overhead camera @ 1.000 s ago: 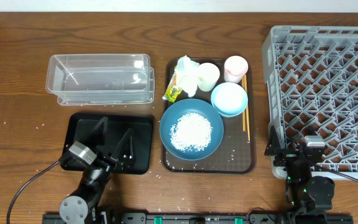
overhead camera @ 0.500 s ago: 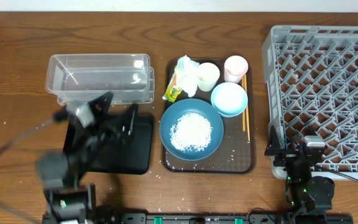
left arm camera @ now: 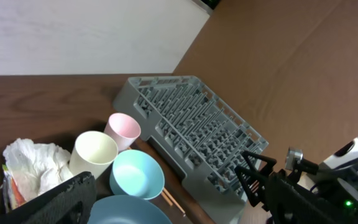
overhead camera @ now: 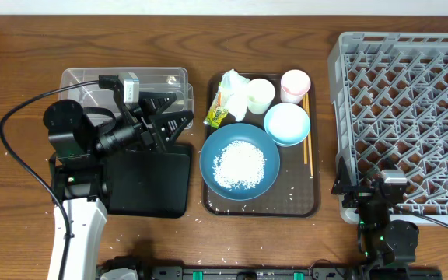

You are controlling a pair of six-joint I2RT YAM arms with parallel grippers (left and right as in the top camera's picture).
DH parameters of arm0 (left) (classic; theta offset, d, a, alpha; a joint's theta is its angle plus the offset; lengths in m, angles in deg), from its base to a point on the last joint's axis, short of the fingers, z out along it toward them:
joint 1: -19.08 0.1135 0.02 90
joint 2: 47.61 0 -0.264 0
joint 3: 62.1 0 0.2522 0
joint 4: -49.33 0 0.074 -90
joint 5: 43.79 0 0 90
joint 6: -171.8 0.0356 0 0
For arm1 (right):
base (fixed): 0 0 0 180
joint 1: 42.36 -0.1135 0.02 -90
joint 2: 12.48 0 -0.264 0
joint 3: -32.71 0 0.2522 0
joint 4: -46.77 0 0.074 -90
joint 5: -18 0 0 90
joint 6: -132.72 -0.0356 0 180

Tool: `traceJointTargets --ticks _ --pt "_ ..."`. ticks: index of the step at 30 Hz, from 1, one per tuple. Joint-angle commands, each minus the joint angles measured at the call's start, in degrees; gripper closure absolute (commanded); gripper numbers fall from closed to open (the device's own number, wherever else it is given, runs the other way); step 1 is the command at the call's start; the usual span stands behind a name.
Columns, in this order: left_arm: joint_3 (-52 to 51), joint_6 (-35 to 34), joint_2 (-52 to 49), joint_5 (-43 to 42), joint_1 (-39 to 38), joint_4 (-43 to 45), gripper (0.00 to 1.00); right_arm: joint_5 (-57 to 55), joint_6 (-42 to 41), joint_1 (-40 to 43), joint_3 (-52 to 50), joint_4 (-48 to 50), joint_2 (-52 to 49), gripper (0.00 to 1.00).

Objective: Sort waste into correct bins and load items into the dishwasher rack
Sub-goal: 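Raise the left arm and move it over the blue plate of rice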

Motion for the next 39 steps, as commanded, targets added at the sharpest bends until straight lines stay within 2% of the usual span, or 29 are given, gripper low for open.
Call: traceJointTargets --ticks 1,6,11,12,23,29,33,36,39 --pt "2.6 -1.2 0.6 1.5 -0.2 -0.8 0.11 -0.5 0.8 0.7 -0.1 -0.2 0.3 0.01" --pt "4.3 0.9 0.6 11.0 -0.2 -9.4 0.11 -0.5 0.8 0.7 -0.1 -0.2 0.3 0.01" --pt "7.3 7.2 0.6 40.1 -0.2 -24.7 0.11 -0.5 0.8 0.7 -0.1 -0.2 0.3 0.01" --pt "8.0 8.9 0.6 42.9 -0.2 -26.8 0.11 -0.5 0.8 0.7 -0.1 -0.1 0.3 0.01" --pt "29.0 20.7 -1.0 46.7 -4.2 -57.9 0.10 -0.5 0.8 0.6 -0.1 -0.2 0.3 0.01" --pt "29.2 19.9 -0.3 33.9 -7.4 -59.9 0.11 -0.5 0.8 0.6 -0.1 -0.2 0.3 0.01" --pt "29.1 19.8 -1.6 33.4 -9.8 -59.1 0.10 -0.5 0.8 0.6 -0.1 -0.2 0.3 0.01" --pt "29.1 17.5 -2.8 38.7 -13.5 -59.4 0.11 -0.5 0.8 0.6 -0.1 -0.2 0.3 0.01" --pt "29.2 14.4 -4.1 53.7 -19.5 -60.8 0.10 -0.5 0.8 0.6 -0.1 -0.2 0.3 0.01"
